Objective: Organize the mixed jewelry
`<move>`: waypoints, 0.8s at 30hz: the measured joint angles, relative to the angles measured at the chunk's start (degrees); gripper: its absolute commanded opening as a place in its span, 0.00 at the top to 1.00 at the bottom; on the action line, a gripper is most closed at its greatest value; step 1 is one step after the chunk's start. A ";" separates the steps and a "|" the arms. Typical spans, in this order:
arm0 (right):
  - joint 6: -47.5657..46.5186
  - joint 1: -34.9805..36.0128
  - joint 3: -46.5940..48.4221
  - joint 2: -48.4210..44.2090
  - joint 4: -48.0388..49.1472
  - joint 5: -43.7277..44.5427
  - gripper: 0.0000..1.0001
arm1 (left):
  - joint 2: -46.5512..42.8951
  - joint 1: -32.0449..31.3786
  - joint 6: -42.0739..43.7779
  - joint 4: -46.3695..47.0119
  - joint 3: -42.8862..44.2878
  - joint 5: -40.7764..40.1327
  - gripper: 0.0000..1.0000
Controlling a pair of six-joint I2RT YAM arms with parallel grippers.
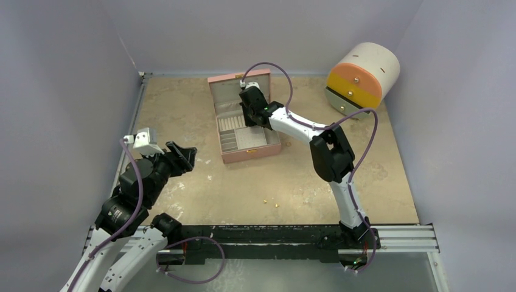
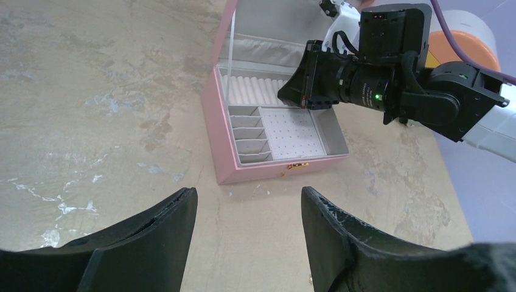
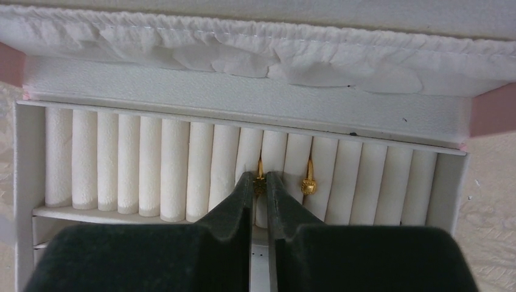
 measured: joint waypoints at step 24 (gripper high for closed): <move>0.33 -0.13 -9.27 -20.50 0.04 -1.55 0.64 | 2.03 0.00 -0.02 -0.02 0.00 -0.13 0.37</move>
